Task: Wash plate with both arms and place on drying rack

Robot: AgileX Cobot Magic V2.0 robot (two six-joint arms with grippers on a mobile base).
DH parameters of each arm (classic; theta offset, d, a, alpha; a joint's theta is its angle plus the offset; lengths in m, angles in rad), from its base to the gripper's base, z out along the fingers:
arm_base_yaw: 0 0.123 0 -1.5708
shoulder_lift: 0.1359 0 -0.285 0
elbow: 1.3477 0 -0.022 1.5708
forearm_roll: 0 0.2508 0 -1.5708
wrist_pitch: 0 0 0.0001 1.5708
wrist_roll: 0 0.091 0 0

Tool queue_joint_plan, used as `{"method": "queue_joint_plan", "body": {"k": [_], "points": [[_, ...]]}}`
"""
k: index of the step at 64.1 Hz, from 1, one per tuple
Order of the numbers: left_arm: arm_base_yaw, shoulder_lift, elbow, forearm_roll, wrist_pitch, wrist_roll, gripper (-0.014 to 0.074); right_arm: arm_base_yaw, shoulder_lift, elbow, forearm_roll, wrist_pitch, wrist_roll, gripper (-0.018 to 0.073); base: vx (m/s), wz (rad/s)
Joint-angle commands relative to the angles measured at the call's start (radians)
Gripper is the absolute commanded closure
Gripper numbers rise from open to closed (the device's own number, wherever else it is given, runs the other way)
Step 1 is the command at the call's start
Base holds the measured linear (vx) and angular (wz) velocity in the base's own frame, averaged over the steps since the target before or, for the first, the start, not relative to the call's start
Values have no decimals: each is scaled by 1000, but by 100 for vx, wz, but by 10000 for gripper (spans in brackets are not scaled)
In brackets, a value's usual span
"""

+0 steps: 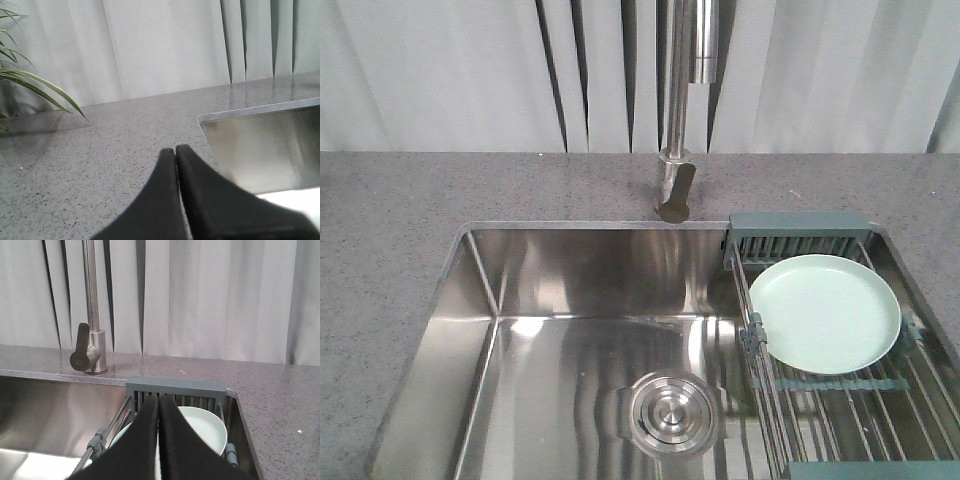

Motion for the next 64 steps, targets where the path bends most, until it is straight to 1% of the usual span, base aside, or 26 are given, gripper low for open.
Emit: {"method": "queue_joint_plan", "body": {"k": [1, 64], "points": [[4, -17, -25, -4, -69, -13, 603, 1, -4, 2, -7, -80, -8, 564, 0, 0], [4, -17, -25, -4, -69, -13, 603, 1, -4, 2, -7, -80, -8, 564, 0, 0]]}}
